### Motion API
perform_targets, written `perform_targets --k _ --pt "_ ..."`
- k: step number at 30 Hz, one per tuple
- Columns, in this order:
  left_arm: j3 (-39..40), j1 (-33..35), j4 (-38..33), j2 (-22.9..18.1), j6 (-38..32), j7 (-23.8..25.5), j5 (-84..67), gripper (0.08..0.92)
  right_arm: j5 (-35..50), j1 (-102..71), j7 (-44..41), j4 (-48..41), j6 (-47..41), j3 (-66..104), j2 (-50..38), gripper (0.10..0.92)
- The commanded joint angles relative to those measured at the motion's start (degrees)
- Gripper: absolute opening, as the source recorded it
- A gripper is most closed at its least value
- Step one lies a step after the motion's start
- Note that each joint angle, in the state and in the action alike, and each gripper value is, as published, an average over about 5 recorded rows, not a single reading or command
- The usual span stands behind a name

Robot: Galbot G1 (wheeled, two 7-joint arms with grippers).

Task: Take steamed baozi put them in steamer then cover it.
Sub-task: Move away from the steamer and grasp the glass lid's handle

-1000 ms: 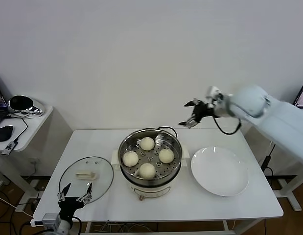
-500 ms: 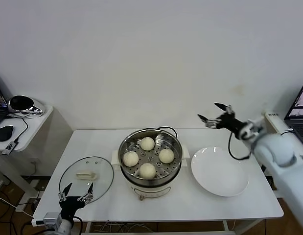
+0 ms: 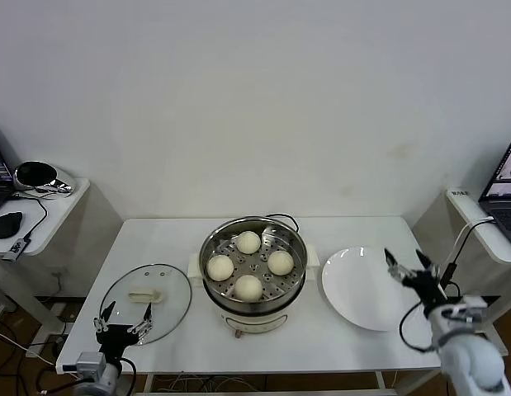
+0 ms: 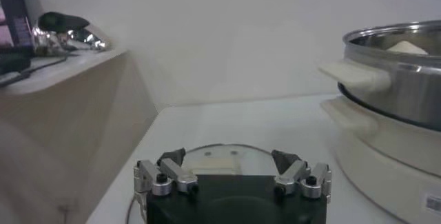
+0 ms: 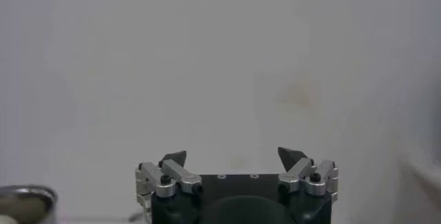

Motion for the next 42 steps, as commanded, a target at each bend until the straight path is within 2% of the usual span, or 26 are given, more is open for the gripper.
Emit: perform_targets --k 1,3,7,9,11,18,29,42 --pt "2.30 -3.95 6.95 2.50 -16.78 -9.36 41.33 0.823 -3.53 -9.96 -0.71 2.18 2.53 3.39 8.45 0.823" --pt "4.12 -4.64 10.58 4.84 -20.18 -15.90 55.20 0.823 -3.56 -9.77 -0.53 2.50 2.60 3.44 8.36 0.823" --pt "8.51 -6.40 18.12 10.27 -21.54 -27.36 71.34 0.823 -3.56 -9.94 -0.36 3.57 2.63 3.60 7.79 0.823" --pt "9.50 -7.44 21.19 11.94 -21.93 -30.72 77.28 0.823 -3.53 -10.20 -0.38 4.13 2.58 3.73 7.57 0.823" --pt "10.09 -8.06 23.19 13.29 -22.48 -31.83 80.26 0.823 -3.54 -10.33 -0.37 4.47 2.51 3.73 7.41 0.823" --pt "9.28 -9.97 26.57 14.49 -24.07 -28.55 82.09 0.823 -3.17 -11.10 -0.32 5.34 2.18 2.87 7.78 0.823" --pt "9.14 -10.03 25.89 14.00 -14.46 -19.89 80.75 0.823 -3.67 -10.86 -0.36 5.12 2.01 2.06 8.27 0.823" --pt "9.44 -12.74 27.61 13.35 -11.25 -17.39 80.93 0.823 -4.72 -10.84 -0.41 4.09 2.39 1.79 9.32 0.823"
